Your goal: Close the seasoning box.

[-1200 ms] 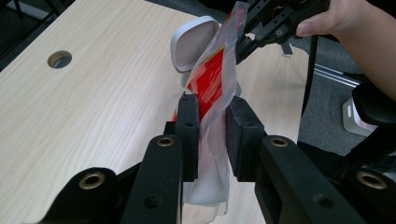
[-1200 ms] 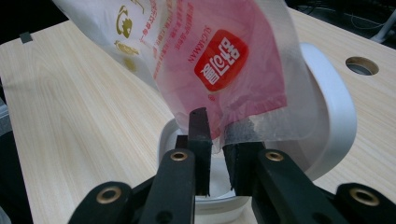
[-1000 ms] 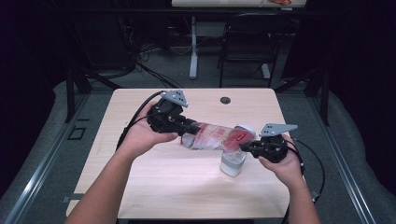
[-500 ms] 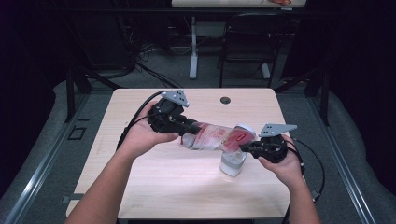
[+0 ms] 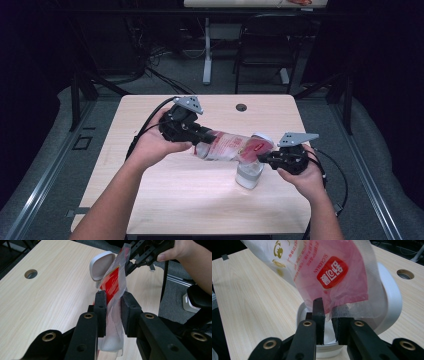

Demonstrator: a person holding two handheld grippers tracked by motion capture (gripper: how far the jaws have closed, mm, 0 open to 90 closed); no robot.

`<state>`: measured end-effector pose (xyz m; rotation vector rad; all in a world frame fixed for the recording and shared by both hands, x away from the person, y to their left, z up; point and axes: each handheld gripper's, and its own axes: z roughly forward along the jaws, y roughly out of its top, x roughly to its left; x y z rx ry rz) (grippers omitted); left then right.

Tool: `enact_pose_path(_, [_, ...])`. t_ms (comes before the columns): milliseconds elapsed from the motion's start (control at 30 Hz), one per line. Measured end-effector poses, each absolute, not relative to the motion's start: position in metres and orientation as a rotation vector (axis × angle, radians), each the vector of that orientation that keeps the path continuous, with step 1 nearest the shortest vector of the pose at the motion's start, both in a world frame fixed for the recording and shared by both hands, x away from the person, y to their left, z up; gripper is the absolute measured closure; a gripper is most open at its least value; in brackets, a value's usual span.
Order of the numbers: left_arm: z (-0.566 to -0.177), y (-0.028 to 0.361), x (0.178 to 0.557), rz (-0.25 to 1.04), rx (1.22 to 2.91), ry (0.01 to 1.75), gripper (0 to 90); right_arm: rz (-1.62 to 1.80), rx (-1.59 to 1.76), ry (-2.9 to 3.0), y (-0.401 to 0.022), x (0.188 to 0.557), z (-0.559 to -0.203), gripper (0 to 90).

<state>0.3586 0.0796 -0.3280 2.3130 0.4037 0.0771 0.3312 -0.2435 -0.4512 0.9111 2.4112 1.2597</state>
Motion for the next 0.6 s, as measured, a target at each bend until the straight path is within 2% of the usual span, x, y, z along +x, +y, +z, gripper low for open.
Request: enact_pose_path(600, [-0.3257,0.0767,0.3585,0.079,2.313,0.392,76.4,1.257,0.915,2.405,-0.2453,0.3303,-0.4503,81.3])
